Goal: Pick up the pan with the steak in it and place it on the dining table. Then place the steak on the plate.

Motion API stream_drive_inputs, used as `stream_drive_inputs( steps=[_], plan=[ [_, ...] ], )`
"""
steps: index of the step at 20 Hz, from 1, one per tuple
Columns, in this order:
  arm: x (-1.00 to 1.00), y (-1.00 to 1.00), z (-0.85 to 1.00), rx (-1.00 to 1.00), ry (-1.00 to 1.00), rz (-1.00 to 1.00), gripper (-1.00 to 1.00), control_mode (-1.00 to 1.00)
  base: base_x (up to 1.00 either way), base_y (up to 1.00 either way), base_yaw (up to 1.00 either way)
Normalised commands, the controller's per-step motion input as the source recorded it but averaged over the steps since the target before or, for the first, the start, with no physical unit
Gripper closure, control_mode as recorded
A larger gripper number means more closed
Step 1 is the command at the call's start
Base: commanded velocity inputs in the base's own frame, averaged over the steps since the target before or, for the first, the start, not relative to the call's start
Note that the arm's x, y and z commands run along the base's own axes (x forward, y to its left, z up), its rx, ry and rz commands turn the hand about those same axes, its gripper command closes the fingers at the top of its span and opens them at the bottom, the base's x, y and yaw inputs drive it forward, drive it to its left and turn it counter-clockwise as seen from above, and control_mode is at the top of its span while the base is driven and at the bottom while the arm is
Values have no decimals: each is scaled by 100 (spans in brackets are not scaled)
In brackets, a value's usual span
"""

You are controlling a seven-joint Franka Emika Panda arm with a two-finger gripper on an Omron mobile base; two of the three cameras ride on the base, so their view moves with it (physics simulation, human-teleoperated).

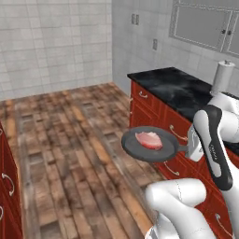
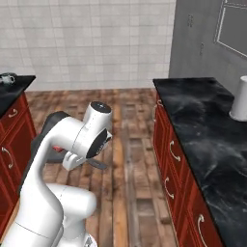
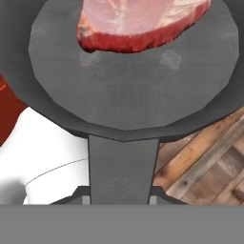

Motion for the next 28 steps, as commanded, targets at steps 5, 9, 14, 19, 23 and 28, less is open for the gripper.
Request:
stream_drive_inputs(
  steps=[5,9,14,19,23,28],
  plan=[
    [0,0,0,0,0,0,100,100,100,8,0],
    [0,0,0,0,0,0,100,100,100,8,0],
    [0,0,0,0,0,0,100,100,100,3,-1],
    [0,0,0,0,0,0,100,100,100,3,-1],
    [0,0,0,0,0,0,100,100,100,10,-1],
    [0,0,0,0,0,0,100,100,100,18,-3]
  ],
)
